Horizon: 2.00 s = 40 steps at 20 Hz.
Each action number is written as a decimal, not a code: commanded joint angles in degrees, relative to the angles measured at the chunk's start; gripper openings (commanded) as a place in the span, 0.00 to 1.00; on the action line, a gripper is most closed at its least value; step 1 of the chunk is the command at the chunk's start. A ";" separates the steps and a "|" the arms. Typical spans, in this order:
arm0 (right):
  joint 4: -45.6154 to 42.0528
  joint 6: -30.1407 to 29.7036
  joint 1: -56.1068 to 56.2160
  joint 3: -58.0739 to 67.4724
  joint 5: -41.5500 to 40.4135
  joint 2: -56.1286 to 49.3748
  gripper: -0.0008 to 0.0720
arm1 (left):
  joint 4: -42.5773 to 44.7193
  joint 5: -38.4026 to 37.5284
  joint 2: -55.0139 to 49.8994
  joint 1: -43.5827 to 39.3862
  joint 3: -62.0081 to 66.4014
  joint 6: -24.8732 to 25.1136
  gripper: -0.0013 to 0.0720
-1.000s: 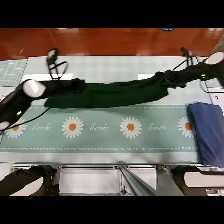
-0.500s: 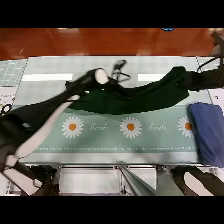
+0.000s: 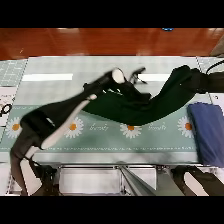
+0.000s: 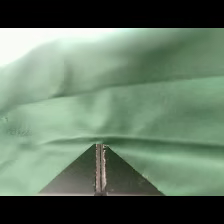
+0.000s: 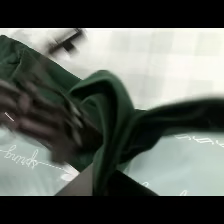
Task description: Fold the shirts.
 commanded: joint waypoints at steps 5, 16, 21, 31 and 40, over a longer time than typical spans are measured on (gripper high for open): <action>8.35 1.73 10.71 0.28 -9.77 -5.90 0.04 | 2.71 -1.95 24.30 21.73 -15.52 3.06 0.06; 21.77 1.60 34.12 28.04 -20.70 -50.29 0.04 | 5.88 3.58 63.17 31.65 -57.22 7.13 0.06; 24.59 3.87 37.31 36.33 -20.50 -60.54 0.04 | 5.88 4.61 62.53 31.65 -59.60 7.15 0.06; 24.57 4.72 33.31 37.64 -2.34 -59.87 0.58 | 6.08 11.96 61.44 33.46 -59.56 7.15 0.06; -21.16 14.05 6.67 6.84 0.70 -17.25 0.58 | 5.81 3.37 70.38 48.37 -60.72 7.13 0.06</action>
